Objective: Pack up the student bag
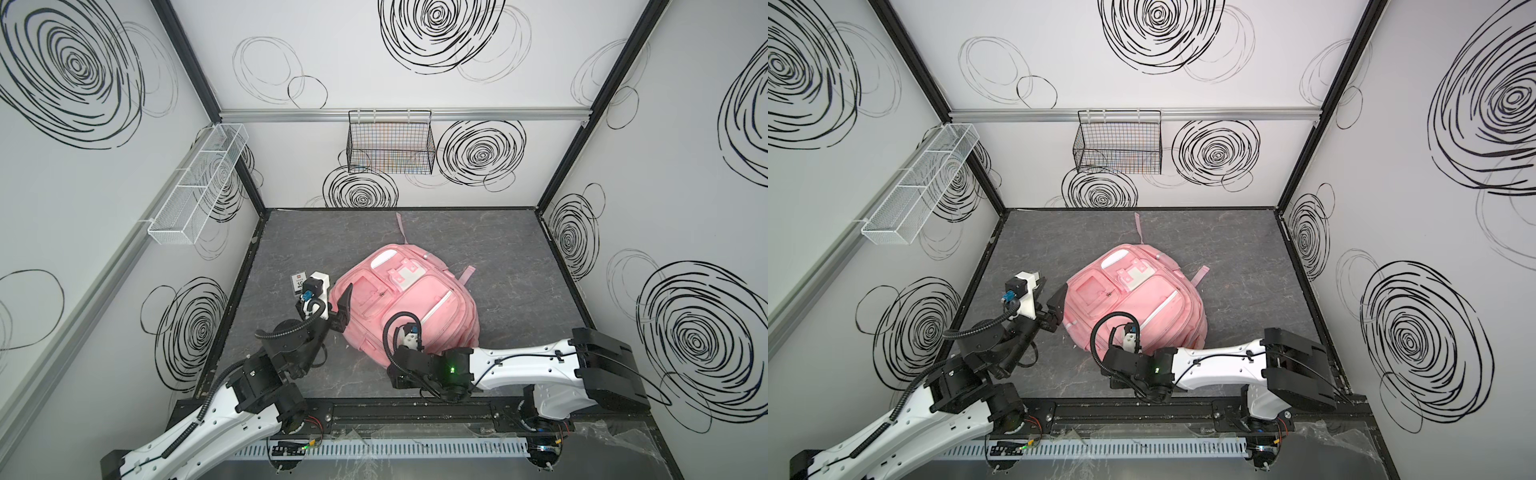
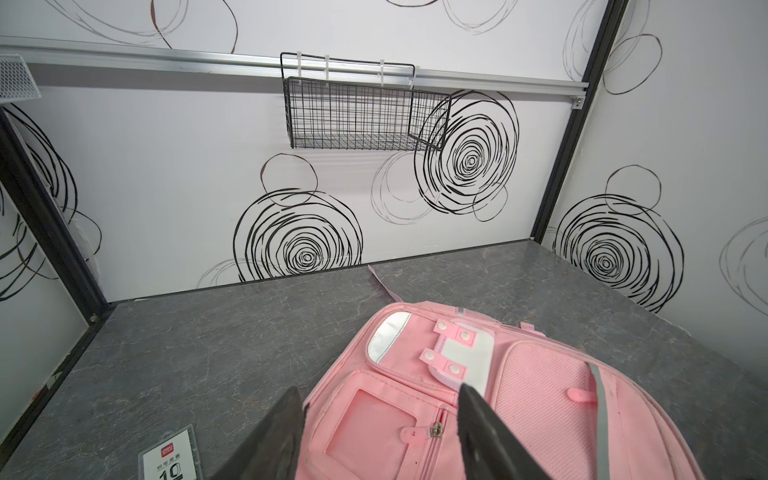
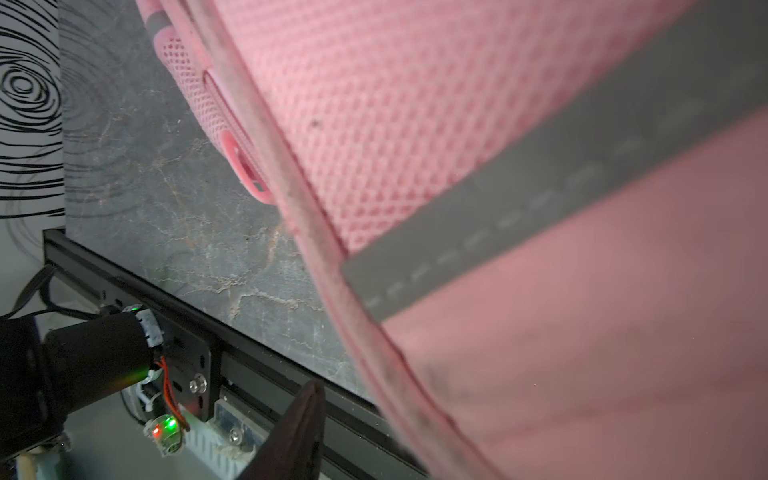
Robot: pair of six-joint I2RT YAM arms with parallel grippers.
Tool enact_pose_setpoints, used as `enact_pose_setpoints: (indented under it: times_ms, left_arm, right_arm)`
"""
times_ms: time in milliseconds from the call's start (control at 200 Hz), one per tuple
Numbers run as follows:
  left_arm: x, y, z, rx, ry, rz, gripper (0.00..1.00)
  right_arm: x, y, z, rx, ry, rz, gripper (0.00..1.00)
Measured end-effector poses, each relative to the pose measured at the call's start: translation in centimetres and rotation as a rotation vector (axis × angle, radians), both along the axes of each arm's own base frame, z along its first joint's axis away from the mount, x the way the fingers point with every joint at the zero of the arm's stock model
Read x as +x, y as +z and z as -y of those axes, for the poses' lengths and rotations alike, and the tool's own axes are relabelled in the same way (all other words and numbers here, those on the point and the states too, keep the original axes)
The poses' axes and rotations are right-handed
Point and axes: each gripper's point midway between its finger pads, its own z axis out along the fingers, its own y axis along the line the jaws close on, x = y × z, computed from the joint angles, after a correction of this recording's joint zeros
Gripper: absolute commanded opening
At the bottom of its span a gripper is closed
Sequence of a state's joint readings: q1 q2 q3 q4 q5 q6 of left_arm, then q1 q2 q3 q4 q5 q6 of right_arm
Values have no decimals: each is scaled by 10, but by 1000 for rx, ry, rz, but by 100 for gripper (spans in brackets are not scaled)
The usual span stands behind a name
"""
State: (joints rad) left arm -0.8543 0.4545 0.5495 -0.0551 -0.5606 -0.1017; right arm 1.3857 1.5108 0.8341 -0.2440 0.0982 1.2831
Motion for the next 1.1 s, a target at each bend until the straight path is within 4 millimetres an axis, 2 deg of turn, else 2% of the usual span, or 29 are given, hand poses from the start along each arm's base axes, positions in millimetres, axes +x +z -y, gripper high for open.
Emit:
enact_pose_setpoints:
  times_ms: [245,510,690,775,930,991,1101]
  left_arm:
    - [-2,2,-2,-9,1,8,63]
    - [-2,2,-2,-9,1,8,63]
    - [-2,2,-2,-8,1,8,63]
    - [-1,2,-2,-9,2,8,63]
    - [-1,1,-2,-6,5,6,63]
    - [-1,1,-2,-4,5,4,63]
    - [1,-2,0,7,5,-5,63]
  right_arm:
    - [7,-10,8,-69,-21,33,37]
    - [15,-16,20,-105,-52,81,37]
    - [21,-20,30,-135,-75,119,25]
    - [24,-24,36,-148,-83,133,23]
    - [30,-25,48,-157,-105,150,9]
    - [32,-23,51,-151,-103,157,4]
    - [32,-11,52,-115,-83,176,3]
